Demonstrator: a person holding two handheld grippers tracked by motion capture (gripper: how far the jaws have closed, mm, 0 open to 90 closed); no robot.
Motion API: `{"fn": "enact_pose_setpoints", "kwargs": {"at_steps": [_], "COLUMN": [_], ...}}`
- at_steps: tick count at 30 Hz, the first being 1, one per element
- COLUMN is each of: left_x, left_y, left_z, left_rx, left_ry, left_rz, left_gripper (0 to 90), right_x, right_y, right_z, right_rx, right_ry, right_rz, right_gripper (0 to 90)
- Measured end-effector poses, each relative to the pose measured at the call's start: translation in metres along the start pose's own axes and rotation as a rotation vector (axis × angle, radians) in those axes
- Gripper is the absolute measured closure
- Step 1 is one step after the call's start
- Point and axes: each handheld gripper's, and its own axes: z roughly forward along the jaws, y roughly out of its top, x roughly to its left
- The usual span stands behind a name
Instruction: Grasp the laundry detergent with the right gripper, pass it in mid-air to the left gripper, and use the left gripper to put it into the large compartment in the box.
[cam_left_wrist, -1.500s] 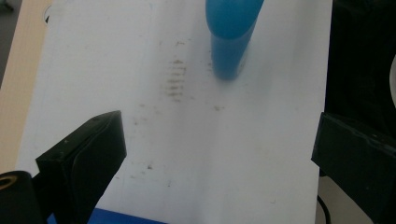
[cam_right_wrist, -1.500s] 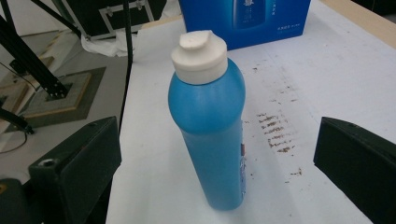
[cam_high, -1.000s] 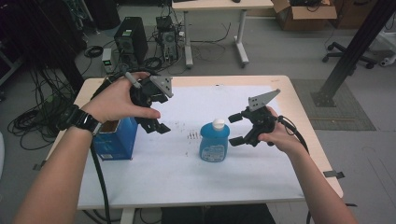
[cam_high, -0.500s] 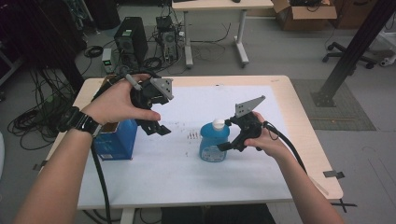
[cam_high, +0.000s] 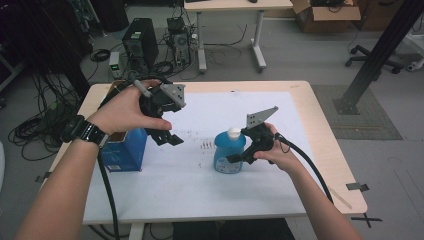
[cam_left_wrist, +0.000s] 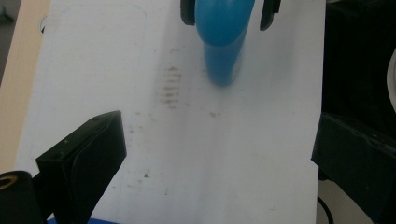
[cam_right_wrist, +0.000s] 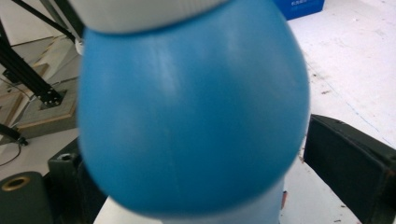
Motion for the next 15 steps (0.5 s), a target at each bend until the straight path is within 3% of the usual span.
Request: {"fn": "enact_pose_setpoints", "kwargs": {"at_steps": [15], "left_x": [-0.0007], "left_y": [-0.0022], "left_z": [-0.0016], "left_rx": [-0.002], "left_ry": [0.007], "left_rz": [-0.006], "left_gripper": [3.4], "right_x": [0.0022], "right_y": [-0.0024], "right_z": [0.0041], "right_rx": [-0.024], "right_ry": [-0.003], "right_rz": [-0.010], "right_gripper": [16.9]}}
